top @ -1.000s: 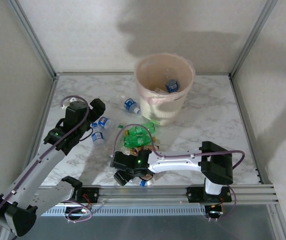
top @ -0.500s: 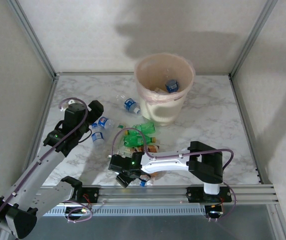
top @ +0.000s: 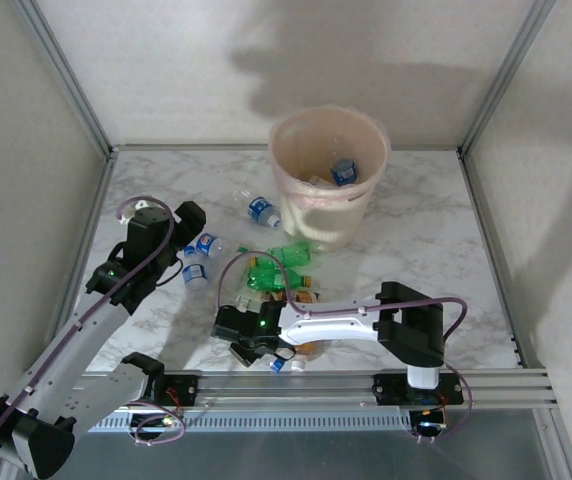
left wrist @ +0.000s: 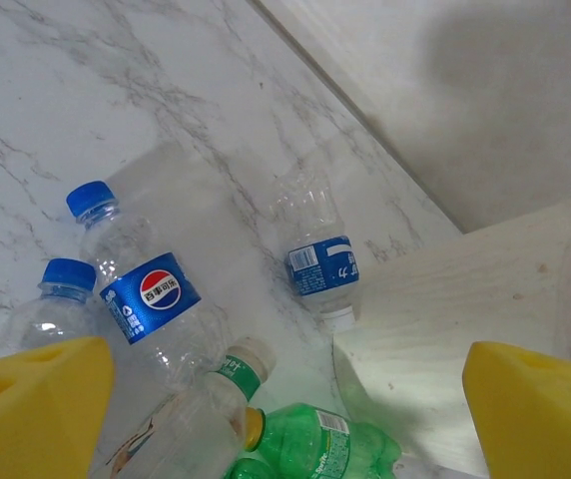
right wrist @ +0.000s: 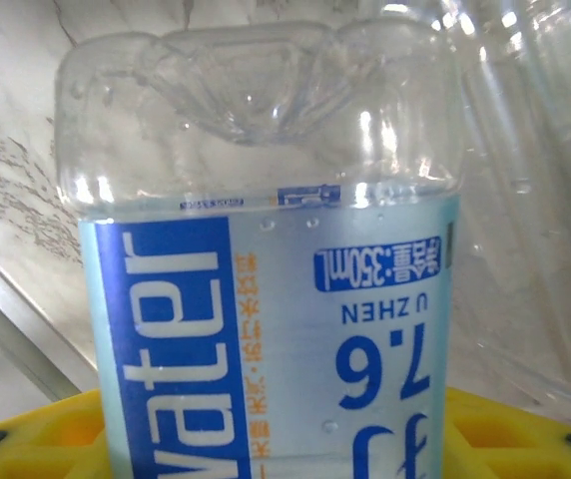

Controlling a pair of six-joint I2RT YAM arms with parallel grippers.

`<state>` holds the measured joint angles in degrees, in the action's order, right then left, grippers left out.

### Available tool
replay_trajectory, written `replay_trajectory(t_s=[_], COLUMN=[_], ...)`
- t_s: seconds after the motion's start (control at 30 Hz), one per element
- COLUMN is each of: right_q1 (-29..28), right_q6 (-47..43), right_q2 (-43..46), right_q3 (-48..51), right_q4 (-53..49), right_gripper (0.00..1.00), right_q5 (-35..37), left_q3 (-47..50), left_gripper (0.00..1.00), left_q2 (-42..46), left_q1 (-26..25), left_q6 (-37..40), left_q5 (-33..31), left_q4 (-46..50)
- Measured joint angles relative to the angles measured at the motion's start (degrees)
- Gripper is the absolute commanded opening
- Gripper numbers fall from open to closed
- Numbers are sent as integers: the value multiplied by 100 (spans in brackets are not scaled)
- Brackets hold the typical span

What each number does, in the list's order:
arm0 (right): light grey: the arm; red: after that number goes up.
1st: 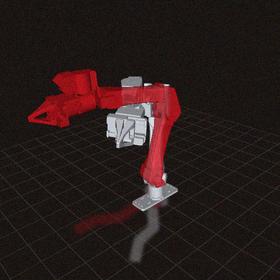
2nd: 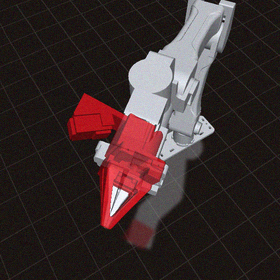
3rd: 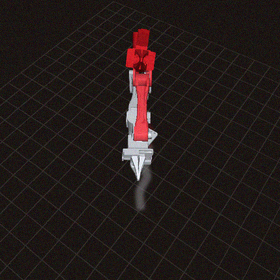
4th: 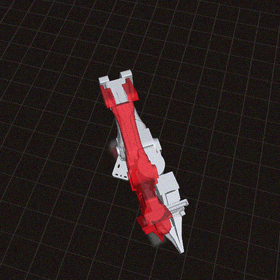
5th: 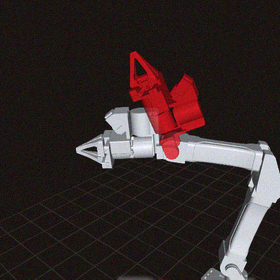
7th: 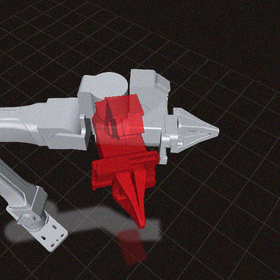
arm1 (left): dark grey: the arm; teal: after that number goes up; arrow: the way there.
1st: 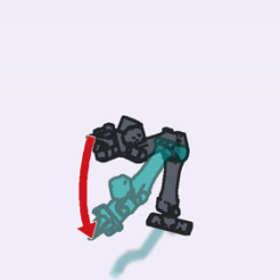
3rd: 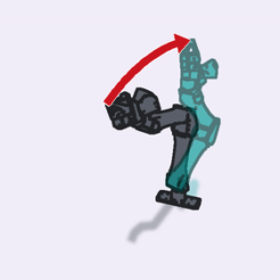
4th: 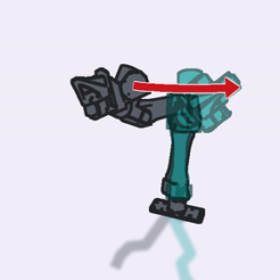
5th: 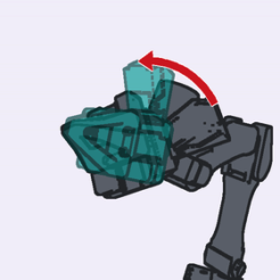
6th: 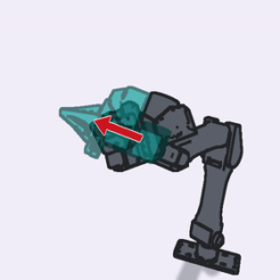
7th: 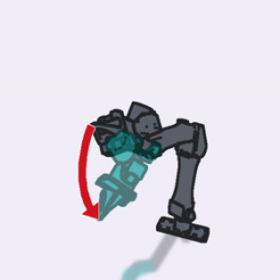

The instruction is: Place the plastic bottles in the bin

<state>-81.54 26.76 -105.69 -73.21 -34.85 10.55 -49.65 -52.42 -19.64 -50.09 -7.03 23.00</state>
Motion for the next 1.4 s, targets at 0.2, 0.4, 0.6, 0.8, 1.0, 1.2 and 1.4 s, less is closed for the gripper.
replay_trajectory(t_s=[0.2,0.4,0.6,0.8,1.0,1.2,1.4], right_q1=[2,72,402,901,1543,2909,4148], right_q6=[4,4,107,184,295,444,540], right_q2=[660,1423,2260,2946,2863,2361,1447], right_q3=[-186,-479,-577,-890,-2225,-3512,-4577], right_q4=[-186,-225,-133,-4,-144,-404,-673], right_gripper=[50,48,48,48,49,49,49], right_q5=[256,562,990,1342,1589,1471,752], left_q3=[7,149,195,262,332,415,444], left_gripper=[90,90,90,85,84,84,84], left_q2=[0,-2,-133,-363,-645,-719,-765], left_q1=[26,35,35,35,35,-66,-212], left_q6=[-57,-79,-76,-52,-28,-31,-33], left_q5=[26,92,136,326,579,647,667], left_q4=[-4,-48,-94,-260,-455,-533,-566])
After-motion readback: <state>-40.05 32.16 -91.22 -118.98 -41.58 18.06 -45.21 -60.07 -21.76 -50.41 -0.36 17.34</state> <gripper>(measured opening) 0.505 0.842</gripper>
